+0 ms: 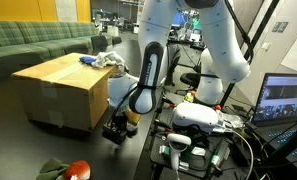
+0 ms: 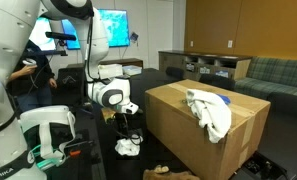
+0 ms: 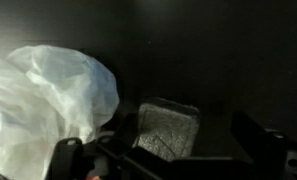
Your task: Switch all the objects on the box and on the table
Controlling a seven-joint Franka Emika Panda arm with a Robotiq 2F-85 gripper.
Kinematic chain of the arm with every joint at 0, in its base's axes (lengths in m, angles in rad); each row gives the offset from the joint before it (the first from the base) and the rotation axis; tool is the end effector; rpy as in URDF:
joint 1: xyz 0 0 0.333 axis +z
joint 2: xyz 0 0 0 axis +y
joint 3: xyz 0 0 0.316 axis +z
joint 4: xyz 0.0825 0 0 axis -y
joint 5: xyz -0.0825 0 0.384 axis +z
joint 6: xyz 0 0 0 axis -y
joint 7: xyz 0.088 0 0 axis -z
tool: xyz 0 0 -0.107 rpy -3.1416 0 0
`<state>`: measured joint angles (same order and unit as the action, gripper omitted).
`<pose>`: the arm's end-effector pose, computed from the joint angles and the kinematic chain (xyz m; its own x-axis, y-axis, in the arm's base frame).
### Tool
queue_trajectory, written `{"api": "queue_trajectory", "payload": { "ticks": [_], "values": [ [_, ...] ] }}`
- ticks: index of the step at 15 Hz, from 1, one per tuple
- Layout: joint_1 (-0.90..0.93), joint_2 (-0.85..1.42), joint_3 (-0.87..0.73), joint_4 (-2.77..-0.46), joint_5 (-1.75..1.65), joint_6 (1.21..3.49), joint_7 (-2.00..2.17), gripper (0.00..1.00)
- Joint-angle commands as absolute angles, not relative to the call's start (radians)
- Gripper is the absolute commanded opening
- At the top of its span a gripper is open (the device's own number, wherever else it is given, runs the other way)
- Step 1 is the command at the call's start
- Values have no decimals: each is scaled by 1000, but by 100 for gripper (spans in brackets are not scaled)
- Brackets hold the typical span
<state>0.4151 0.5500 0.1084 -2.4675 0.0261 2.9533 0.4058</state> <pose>0.3840 0.2282 0.0775 0.9936 0.0787 -0.0814 0.0764 -0.9966 -0.0301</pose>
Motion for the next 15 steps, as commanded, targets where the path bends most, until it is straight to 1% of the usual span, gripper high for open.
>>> {"api": "queue_trajectory", "payload": {
  "ticks": [1, 6, 9, 10, 11, 12, 13, 15],
  "values": [
    [424, 558, 95, -2465, 34, 2985, 366, 100],
    [507, 535, 11, -2468, -4, 2980, 376, 100],
    [532, 547, -9, -2461, -10, 2975, 374, 100],
    [527, 543, -5, -2461, -6, 2970, 369, 75],
    [538, 535, -16, -2462, -9, 2966, 372, 74],
    [526, 527, -4, -2464, -6, 2960, 361, 68],
    [525, 517, -2, -2465, -8, 2952, 354, 58],
    [510, 495, 13, -2470, -10, 2937, 330, 44]
  ]
}}
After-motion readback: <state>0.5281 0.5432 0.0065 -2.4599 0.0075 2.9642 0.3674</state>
